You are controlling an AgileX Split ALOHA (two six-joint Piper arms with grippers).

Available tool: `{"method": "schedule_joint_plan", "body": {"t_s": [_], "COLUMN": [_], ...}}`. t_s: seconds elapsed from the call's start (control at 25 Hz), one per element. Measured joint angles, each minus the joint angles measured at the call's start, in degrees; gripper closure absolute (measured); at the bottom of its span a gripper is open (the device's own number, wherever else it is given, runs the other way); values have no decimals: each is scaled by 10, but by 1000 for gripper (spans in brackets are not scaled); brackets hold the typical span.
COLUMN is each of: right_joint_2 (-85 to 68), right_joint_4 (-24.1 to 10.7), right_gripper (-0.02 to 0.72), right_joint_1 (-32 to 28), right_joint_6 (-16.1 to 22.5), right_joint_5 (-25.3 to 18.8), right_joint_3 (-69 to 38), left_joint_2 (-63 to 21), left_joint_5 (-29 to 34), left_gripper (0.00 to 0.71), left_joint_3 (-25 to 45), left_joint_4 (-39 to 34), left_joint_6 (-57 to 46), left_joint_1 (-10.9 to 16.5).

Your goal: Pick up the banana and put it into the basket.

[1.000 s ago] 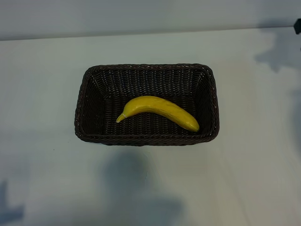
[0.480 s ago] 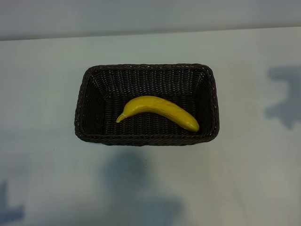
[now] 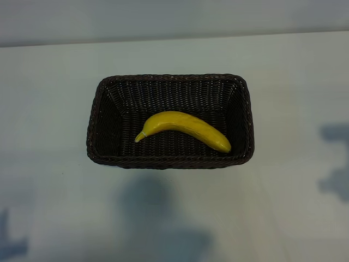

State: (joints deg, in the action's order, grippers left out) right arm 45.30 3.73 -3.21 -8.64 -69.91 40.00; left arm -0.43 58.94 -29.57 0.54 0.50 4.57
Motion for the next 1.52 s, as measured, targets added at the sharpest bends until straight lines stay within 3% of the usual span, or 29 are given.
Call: {"method": "schedule_joint_plan", "body": {"t_s": [0.2,0.4,1.08,1.52], "right_joint_2": [-110,-199,-450,-457], "right_joint_4": [-1,-4,-8,-10], "right_gripper": [110,111,111,111], "right_joint_1": [0,0,0,0], "right_joint_6": [2,39,50,50], "right_joint_5": [28,73,80,84], "right_joint_3": [-73,-121,-122,-122], "left_joint_2": [0,0,0,0], "left_joint_5": [0,0,0,0], "left_gripper": [149,149,149,149], "left_joint_3": [0,0,0,0], "left_joint_4": [0,0,0,0], "left_joint_6": [0,-1,-1,-1], "left_joint_1": [0,0,0,0]}}
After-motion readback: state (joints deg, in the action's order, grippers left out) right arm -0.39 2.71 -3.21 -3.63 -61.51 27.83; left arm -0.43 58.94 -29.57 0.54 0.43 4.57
